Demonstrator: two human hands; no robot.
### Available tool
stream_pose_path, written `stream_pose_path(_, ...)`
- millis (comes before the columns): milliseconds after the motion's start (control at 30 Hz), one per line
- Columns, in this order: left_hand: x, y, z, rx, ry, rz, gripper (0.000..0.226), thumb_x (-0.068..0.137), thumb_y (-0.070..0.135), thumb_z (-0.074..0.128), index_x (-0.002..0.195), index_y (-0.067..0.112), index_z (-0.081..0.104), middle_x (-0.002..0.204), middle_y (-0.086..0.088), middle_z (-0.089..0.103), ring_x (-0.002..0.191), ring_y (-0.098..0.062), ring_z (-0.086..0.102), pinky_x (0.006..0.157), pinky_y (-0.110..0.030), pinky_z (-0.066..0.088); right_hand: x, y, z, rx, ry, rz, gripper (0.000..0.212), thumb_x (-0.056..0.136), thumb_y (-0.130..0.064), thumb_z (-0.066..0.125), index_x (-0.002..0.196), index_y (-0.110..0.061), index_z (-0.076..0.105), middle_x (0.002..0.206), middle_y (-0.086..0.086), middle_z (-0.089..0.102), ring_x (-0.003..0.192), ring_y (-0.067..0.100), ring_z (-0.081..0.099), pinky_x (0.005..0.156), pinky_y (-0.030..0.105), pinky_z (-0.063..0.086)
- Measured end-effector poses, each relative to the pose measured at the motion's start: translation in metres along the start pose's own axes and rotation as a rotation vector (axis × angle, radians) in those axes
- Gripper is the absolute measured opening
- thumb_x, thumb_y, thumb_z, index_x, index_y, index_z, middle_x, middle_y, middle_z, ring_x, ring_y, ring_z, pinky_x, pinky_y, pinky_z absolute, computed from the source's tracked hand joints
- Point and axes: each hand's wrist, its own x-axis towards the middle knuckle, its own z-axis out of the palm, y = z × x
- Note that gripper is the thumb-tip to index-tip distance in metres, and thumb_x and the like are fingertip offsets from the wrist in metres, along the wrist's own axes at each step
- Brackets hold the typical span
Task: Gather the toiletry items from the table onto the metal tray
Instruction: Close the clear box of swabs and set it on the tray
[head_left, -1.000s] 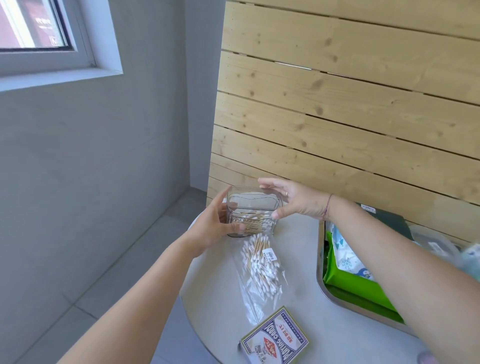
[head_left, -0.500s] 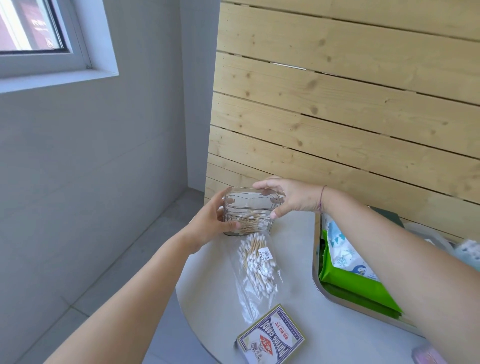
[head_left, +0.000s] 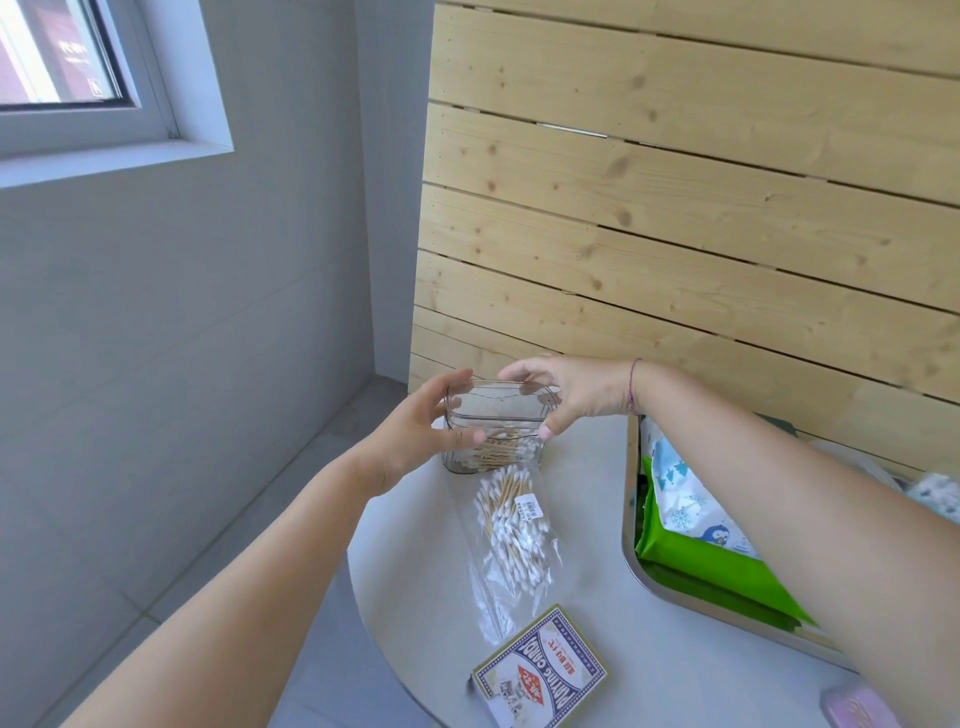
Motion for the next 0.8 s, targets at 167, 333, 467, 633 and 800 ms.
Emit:
stream_pose_path(167, 0.002, -0.004, 0.003, 0.107, 0.070, 0.055, 0.072, 0.076, 0.009, 0.076, 0.136, 0.029, 0.041, 0.130, 0.010, 0.046, 0.126, -0.013, 0.044, 0.096, -0.026, 0.044, -0.001, 0.006, 0.013, -0.103, 0.109, -0.010, 0.070, 0.071, -0.006, 0.075, 0.127, -0.029, 0.039, 0.132, 0.000, 0.041, 0.129, 0.016, 0.040, 0.101, 0.031, 0.037)
stream_pose_path(333, 0.000, -0.011, 0.005, 0.225, 0.125, 0.131, 0.069, 0.078, 0.022, 0.074, 0.138, 0.031, 0.041, 0.132, 0.004, 0.051, 0.124, -0.011, 0.046, 0.101, -0.032, 0.046, 0.001, 0.007, 0.037, -0.258, 0.157, -0.019, 0.079, 0.085, -0.025, 0.063, 0.145, -0.040, 0.013, 0.143, 0.001, 0.022, 0.134, 0.021, 0.029, 0.108, 0.037, 0.031)
stream_pose_path(467, -0.002, -0.011, 0.006, 0.327, 0.142, 0.182, 0.068, 0.080, 0.028, 0.072, 0.139, 0.031, 0.039, 0.128, 0.010, 0.047, 0.116, -0.007, 0.046, 0.095, -0.024, 0.044, 0.003, 0.007, 0.042, -0.404, 0.183, -0.005, 0.075, 0.092, -0.039, 0.050, 0.147, -0.043, 0.000, 0.140, 0.002, 0.022, 0.125, 0.025, 0.034, 0.102, 0.033, 0.033)
stream_pose_path(633, -0.001, -0.012, 0.006, 0.390, 0.151, 0.212, 0.069, 0.081, 0.033, 0.068, 0.142, 0.028, 0.036, 0.145, 0.007, 0.041, 0.121, -0.009, 0.046, 0.098, -0.023, 0.042, 0.005, 0.005, 0.040, -0.579, 0.210, 0.022, 0.071, 0.093, -0.047, 0.043, 0.147, -0.042, -0.002, 0.140, 0.002, 0.025, 0.132, 0.025, 0.024, 0.105, 0.040, 0.033)
stream_pose_path(800, -0.004, -0.014, 0.007, 0.516, 0.175, 0.233, 0.070, 0.081, 0.043, 0.063, 0.144, 0.029, 0.034, 0.151, 0.006, 0.035, 0.129, -0.013, 0.046, 0.099, -0.018, 0.038, 0.006, 0.006, 0.044, -0.657, 0.241, 0.029, 0.075, 0.090, -0.056, 0.040, 0.147, -0.040, -0.005, 0.143, 0.002, 0.023, 0.137, 0.026, 0.018, 0.104, 0.043, 0.035)
